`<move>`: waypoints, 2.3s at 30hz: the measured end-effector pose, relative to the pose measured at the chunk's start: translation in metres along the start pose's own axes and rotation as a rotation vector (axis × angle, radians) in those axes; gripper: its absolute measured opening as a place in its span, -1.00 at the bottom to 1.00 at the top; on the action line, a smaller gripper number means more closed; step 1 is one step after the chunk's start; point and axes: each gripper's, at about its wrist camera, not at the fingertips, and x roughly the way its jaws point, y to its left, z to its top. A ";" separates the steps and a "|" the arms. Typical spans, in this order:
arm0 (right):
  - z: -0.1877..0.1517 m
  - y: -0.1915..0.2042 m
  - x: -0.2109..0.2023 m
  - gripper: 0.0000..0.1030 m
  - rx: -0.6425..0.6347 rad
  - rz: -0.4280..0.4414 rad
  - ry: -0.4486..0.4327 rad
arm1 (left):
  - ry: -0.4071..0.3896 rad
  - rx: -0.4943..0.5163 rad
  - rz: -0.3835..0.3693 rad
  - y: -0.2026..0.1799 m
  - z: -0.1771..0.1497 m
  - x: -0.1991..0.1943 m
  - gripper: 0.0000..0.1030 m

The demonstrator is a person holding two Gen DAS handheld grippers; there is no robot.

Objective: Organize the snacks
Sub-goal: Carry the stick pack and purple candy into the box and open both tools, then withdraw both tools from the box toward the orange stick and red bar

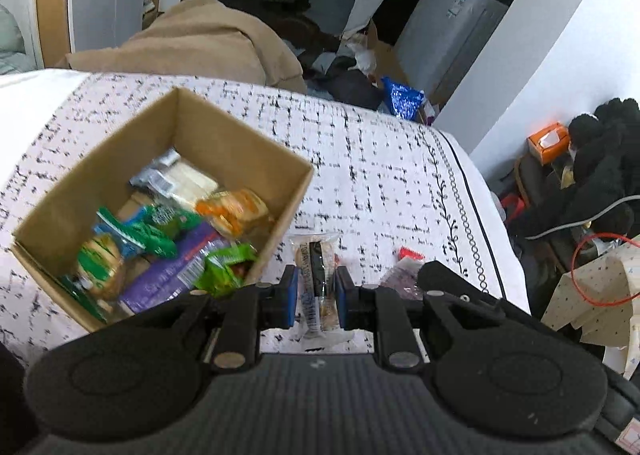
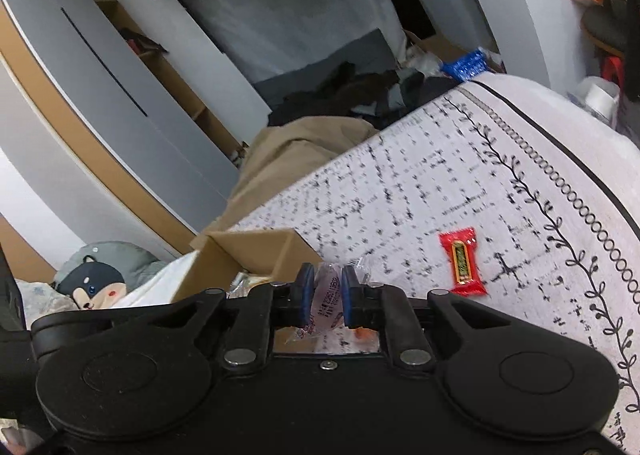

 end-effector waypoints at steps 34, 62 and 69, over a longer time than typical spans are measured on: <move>-0.011 0.071 0.018 -0.77 -0.109 0.143 0.026 | -0.035 -0.103 0.058 0.090 0.054 -0.021 -0.64; -0.034 0.056 -0.025 0.32 -0.055 -0.098 0.016 | 0.072 0.009 0.028 0.062 0.039 -0.010 0.39; -0.040 0.041 -0.057 0.72 -0.047 -0.229 -0.041 | 0.076 0.069 0.013 0.038 0.019 -0.010 0.62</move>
